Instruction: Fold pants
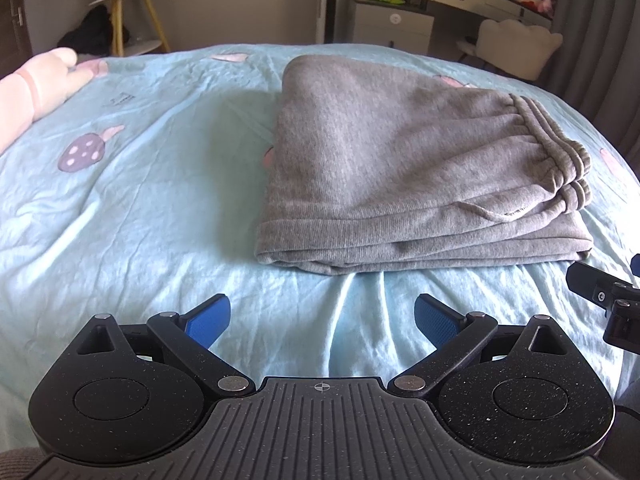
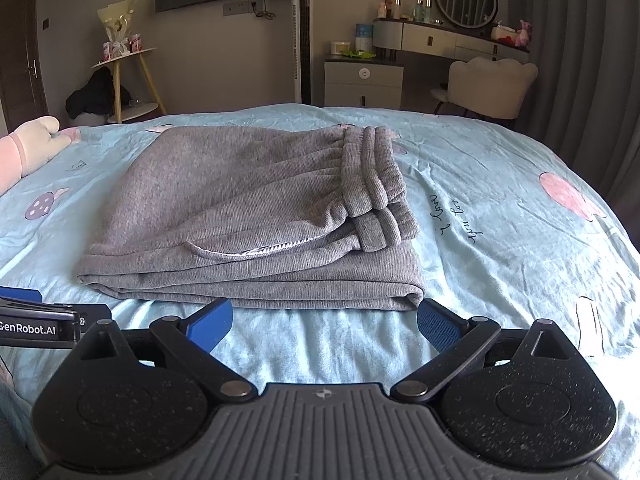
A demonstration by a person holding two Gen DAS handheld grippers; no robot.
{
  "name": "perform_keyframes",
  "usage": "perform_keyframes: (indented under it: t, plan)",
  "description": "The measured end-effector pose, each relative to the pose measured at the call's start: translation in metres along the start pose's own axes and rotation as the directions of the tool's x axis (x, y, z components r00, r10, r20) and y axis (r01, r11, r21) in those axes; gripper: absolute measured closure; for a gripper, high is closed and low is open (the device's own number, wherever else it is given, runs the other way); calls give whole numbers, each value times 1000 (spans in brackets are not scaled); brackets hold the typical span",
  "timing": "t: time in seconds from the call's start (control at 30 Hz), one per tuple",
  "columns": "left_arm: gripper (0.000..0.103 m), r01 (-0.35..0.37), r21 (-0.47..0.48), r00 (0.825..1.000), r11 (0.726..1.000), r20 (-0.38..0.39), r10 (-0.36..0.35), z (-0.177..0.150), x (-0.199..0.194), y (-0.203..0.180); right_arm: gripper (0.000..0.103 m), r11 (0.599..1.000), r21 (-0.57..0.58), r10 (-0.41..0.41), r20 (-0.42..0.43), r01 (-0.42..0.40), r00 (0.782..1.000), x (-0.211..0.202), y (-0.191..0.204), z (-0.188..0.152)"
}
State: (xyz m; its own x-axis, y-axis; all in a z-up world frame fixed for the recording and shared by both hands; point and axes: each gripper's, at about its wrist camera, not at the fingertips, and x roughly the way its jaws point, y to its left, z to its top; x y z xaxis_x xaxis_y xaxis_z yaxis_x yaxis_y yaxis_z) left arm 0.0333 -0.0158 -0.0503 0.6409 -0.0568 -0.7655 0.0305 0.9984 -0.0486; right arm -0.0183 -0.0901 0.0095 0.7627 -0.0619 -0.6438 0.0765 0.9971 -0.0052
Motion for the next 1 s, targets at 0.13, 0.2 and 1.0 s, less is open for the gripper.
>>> perform_keyframes:
  t: [0.13, 0.2, 1.0]
  plan:
    - [2, 3, 0, 1000, 1000, -1, -3, 0, 0, 0, 4, 1000, 0, 3, -3, -3, 1000, 1, 0, 0]
    - [2, 4, -2, 1000, 1000, -3, -4, 0, 0, 0, 4, 1000, -3, 3, -5, -3, 1000, 1, 1, -1]
    - [2, 12, -27, 1000, 1000, -17, -13, -2, 5, 1, 4, 1000, -7, 1, -9, -1, 1000, 2, 2, -1]
